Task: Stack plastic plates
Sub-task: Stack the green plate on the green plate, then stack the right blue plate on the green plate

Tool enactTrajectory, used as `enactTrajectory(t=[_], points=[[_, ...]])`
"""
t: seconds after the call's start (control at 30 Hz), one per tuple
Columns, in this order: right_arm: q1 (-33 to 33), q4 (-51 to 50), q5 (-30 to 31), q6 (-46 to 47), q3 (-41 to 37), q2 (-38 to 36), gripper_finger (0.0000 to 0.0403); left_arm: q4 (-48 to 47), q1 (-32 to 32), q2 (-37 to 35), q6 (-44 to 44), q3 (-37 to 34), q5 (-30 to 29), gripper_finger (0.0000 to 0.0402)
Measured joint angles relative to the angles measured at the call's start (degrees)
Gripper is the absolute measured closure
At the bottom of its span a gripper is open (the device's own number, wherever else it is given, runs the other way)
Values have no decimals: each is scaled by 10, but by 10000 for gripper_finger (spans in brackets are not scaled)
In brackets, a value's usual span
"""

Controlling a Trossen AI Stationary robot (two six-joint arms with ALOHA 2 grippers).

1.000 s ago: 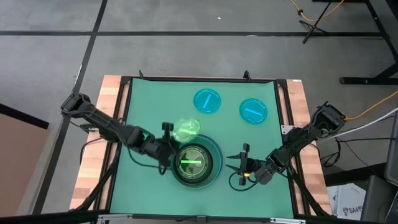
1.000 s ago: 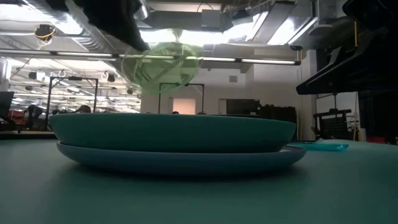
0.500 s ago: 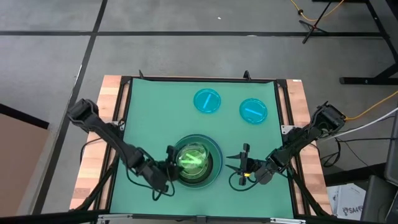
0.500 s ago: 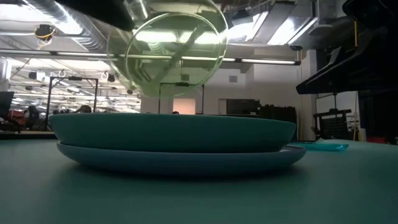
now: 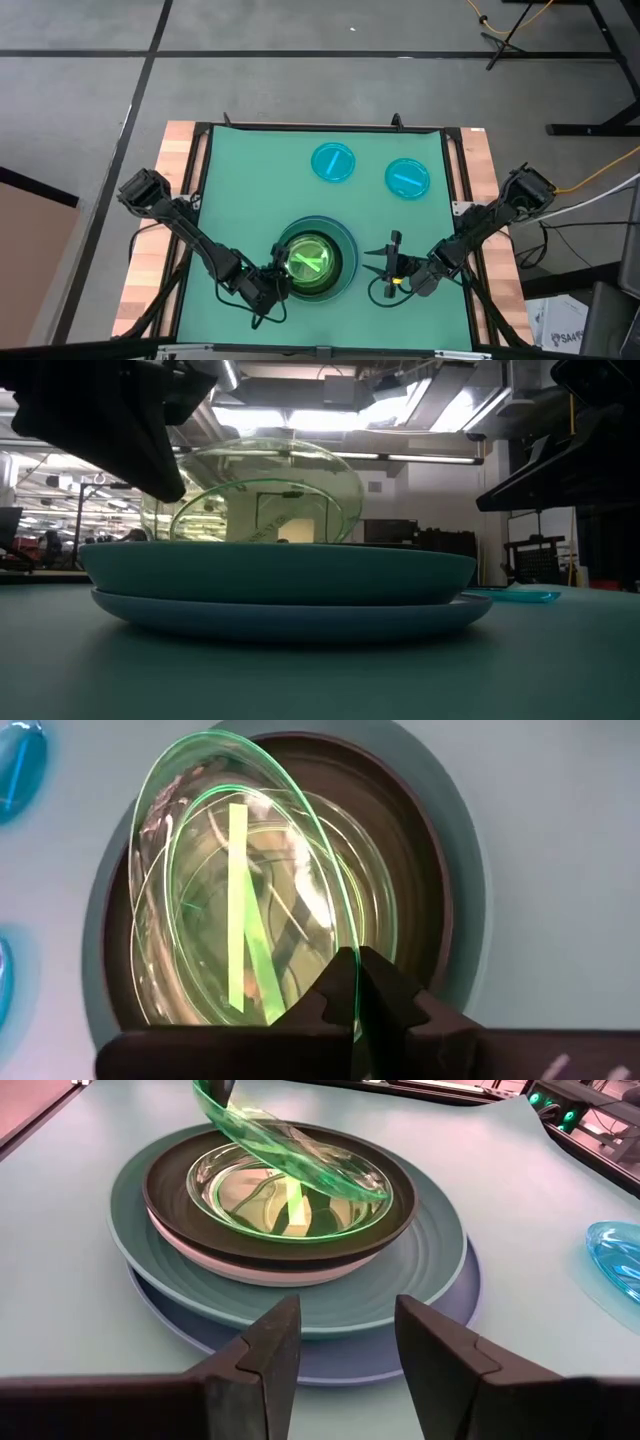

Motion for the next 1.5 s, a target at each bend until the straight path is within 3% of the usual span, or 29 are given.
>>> enactTrajectory(t=[0.13, 0.33, 0.53, 0.83, 1.0, 1.17, 1.37, 1.5], points=[[0, 0, 0, 0, 0, 0, 247, -11, 6, 0, -1, 0, 2, 394], [0, 1, 0, 0, 0, 0, 247, -30, 26, 0, -3, 0, 5, 341], [0, 1, 0, 0, 0, 0, 247, -59, 34, 0, -12, 33, 73, 303], [0, 1, 0, 13, 0, 0, 247, -207, 7, 0, -200, 85, 121, 299], [0, 1, 1, 24, 0, 0, 247, -186, -26, 0, -238, 73, 63, 299], [0, -5, 50, 23, 0, -15, 247, -173, -45, -3, -239, 57, -9, 299], [-33, -48, 65, -7, 0, -94, 253, -105, -57, -51, -234, -19, -48, 298], [-80, -151, 54, -2, 0, -166, 267, -6, -55, -104, -211, -94, -51, 298]])
